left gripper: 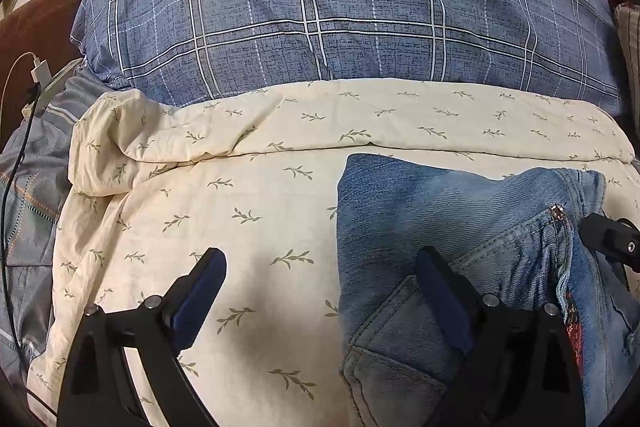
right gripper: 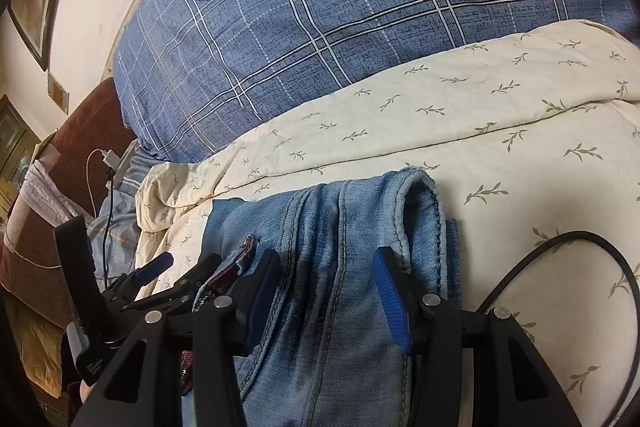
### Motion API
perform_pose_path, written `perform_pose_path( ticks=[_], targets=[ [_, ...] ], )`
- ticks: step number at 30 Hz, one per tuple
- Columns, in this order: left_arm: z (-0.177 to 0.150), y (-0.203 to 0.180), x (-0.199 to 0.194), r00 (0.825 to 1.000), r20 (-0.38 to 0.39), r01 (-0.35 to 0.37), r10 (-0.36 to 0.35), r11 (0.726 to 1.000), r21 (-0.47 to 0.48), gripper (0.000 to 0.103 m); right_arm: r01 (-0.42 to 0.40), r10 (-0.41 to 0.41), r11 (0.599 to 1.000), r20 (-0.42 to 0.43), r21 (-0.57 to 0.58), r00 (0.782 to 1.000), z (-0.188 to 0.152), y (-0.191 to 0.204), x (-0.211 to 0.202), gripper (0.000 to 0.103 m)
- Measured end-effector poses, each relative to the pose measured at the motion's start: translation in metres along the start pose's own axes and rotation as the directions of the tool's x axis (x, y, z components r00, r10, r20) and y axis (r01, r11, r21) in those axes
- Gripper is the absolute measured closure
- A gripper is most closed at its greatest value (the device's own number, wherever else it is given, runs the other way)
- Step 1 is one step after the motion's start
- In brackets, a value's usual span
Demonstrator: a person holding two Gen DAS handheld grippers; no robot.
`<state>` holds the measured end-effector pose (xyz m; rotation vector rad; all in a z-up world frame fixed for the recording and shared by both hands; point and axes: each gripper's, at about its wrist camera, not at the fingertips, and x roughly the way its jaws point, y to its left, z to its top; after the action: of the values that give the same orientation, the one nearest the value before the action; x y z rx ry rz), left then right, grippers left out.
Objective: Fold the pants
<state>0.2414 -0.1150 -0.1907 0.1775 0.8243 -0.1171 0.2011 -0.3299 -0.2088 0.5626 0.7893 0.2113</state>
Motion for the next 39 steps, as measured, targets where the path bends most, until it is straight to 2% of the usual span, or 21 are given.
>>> perform_pose_path(
  ticks=[20, 39],
  targets=[
    [-0.001, 0.0, 0.0, 1.0, 0.002, 0.001, -0.001, 1.0, 0.001, 0.007, 0.008, -0.008, 1.0, -0.003, -0.008, 1.0, -0.001, 0.002, -0.001, 0.05],
    [-0.006, 0.01, -0.02, 0.999, 0.036, -0.002, 0.001, 1.0, 0.022, 0.007, 0.083, -0.084, 0.993, -0.016, -0.082, 0.996, -0.012, 0.026, -0.016, 0.048]
  ],
)
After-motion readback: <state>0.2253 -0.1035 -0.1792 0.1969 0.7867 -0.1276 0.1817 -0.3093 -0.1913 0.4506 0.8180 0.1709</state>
